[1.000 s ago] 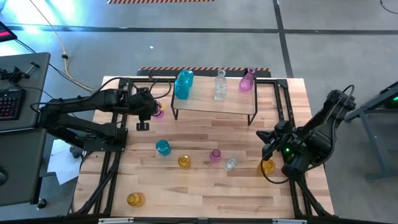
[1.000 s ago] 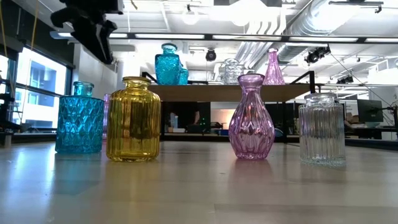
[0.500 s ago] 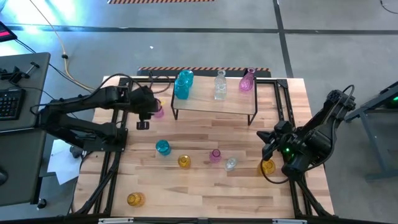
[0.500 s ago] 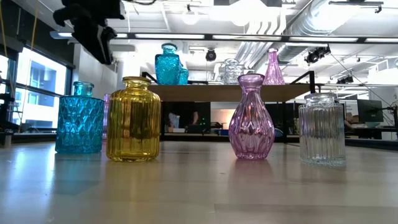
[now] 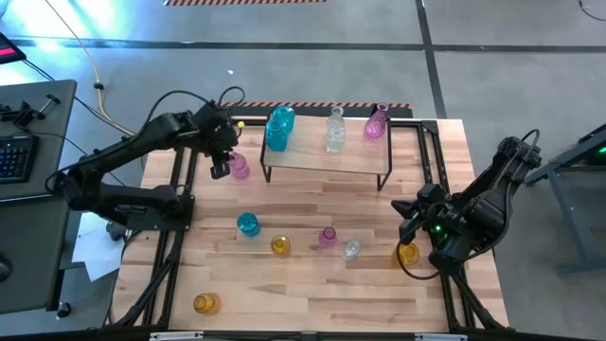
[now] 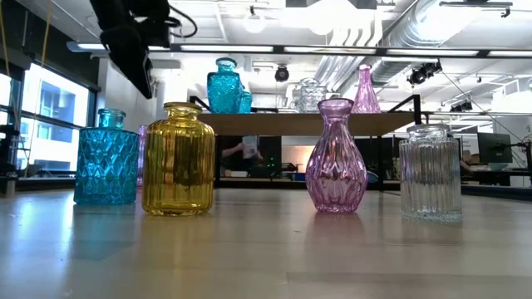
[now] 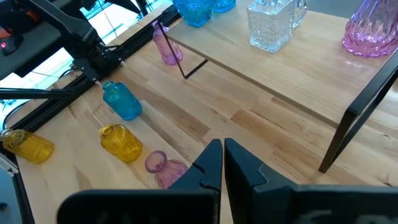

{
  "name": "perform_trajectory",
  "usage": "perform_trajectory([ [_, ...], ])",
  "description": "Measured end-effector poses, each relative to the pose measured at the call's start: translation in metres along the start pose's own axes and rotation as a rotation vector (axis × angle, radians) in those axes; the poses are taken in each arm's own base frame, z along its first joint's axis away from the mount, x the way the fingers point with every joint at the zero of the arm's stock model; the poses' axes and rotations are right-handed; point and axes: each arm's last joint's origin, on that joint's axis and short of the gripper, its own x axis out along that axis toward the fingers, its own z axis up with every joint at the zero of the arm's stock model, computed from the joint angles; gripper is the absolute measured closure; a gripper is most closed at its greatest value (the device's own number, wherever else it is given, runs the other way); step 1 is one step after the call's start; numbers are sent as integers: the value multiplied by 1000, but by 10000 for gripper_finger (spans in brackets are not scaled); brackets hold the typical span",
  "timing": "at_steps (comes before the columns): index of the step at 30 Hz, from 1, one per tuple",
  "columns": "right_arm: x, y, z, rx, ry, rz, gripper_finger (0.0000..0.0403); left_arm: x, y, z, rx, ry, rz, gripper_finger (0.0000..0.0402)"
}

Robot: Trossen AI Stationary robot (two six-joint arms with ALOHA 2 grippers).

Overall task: Sort vases onto shelf
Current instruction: Put the top purple vase on the shelf aligned with the other purple vase

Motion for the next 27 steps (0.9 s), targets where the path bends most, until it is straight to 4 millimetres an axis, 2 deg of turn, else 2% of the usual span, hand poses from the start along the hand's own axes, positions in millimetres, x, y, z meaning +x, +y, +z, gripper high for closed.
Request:
perform_trajectory([
  [6, 0, 1, 0, 13, 3, 9, 402, 12, 6, 2, -28, 16, -101, 284],
  [14, 0, 2, 0, 23, 6, 15, 402, 26, 7, 3, -6, 103, -134, 284],
  [27, 0, 2, 0, 24, 7, 15, 402, 35, 11, 4, 45, 168, -87, 284],
])
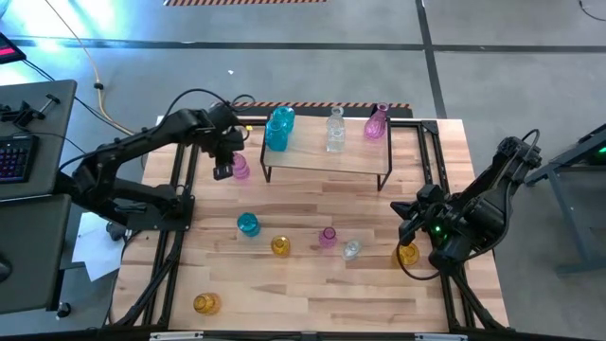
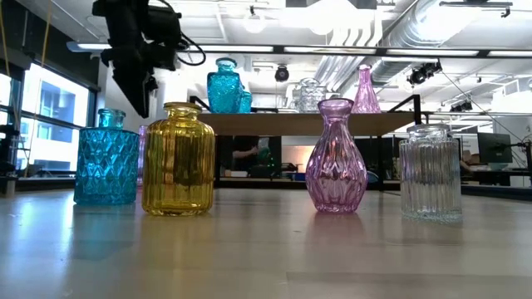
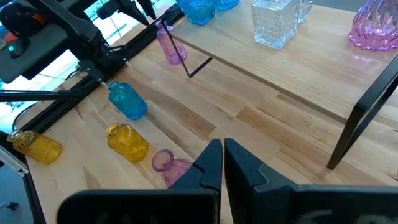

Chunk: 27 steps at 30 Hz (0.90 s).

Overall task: Sort vases onto shelf
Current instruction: Put the top purple vase on the shelf aligned with the other purple vase

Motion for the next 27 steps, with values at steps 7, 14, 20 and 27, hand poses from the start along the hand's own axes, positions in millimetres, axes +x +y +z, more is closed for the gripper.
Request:
perform_trajectory([
  [7, 0, 0, 0, 2, 1, 1, 402, 6, 2, 3, -2, 22, -10, 259],
  [14, 0, 2, 0, 16, 3, 11, 402, 14, 4, 5, 5, 47, -22, 239],
  [20, 0, 3, -1, 26, 10, 16, 402, 22, 7, 11, 4, 44, -35, 240],
  [27, 0, 4, -1, 39, 23, 25, 402, 28, 8, 12, -12, 70, -48, 240],
])
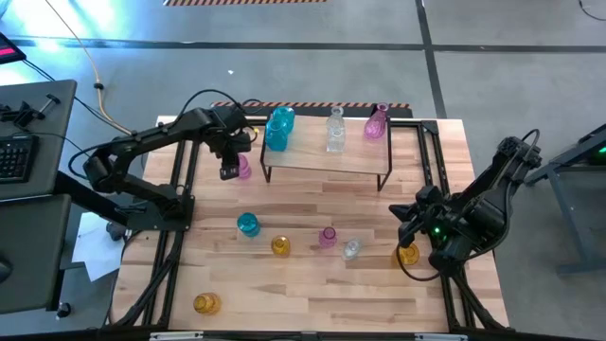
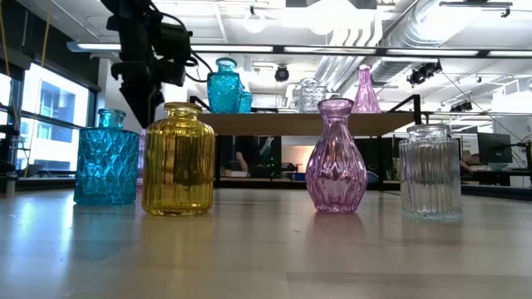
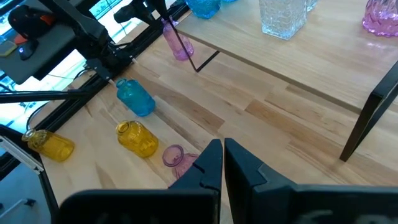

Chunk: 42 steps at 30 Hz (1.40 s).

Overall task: Sort vases onto shelf
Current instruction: Put the top purple vase on the shelf aligned with the other purple vase

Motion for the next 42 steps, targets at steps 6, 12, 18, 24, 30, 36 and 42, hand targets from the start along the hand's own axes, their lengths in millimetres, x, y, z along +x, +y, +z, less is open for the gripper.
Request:
perform_trajectory([
  [6, 0, 1, 0, 0, 0, 5, 402, 3, -1, -4, -26, 9, -5, 241],
  [12, 0, 1, 0, 3, 1, 7, 402, 5, -5, -15, -58, 15, -6, 255],
  [18, 0, 1, 0, 5, -2, 8, 402, -11, -7, -24, -77, -47, 25, 300],
  [24, 0, 1, 1, 6, -27, 12, 402, -12, -6, -36, -140, -66, 40, 356],
  [30, 0, 2, 1, 12, -27, 16, 402, -1, -14, -50, -168, -78, -17, 394],
  [36, 0, 3, 1, 19, -27, 22, 402, -3, -18, -56, -186, -98, -20, 361],
  [42, 0, 4, 0, 29, -27, 28, 402, -7, -21, -60, -186, -101, -16, 318],
])
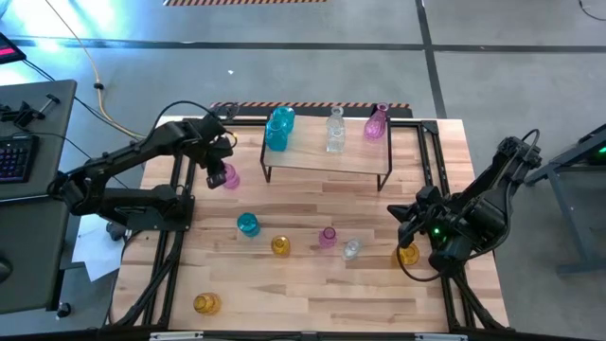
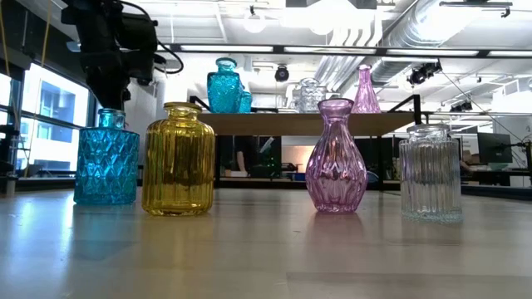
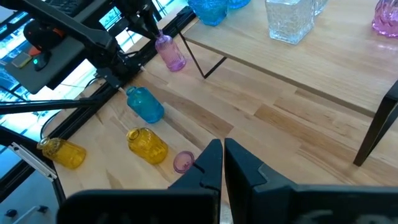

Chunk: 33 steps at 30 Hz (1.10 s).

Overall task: Sort vases onto shelf
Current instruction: Put the top purple vase on the shelf aligned with the other purple vase

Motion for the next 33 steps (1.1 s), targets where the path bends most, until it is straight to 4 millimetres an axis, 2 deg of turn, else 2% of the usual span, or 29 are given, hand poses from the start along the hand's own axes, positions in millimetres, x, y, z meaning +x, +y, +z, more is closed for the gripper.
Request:
perform_trajectory([
  [8, 0, 3, 0, -6, 1, 21, 402, 0, 0, 0, -9, 6, 3, 260],
  [12, 0, 4, 0, -8, 2, 29, 402, 0, 0, -1, -17, 11, 22, 257],
  [18, 0, 4, 0, -22, 1, 26, 402, 0, 1, -1, -33, 14, 38, 291],
  [23, 0, 4, 0, -19, 2, 27, 402, 0, 4, -2, -29, 44, 129, 329],
  [29, 0, 5, -1, -5, 3, 36, 402, 0, 4, -2, -27, 45, 137, 378],
  [33, 0, 6, -1, 0, 3, 39, 402, -1, 4, -1, -41, 43, 136, 391],
])
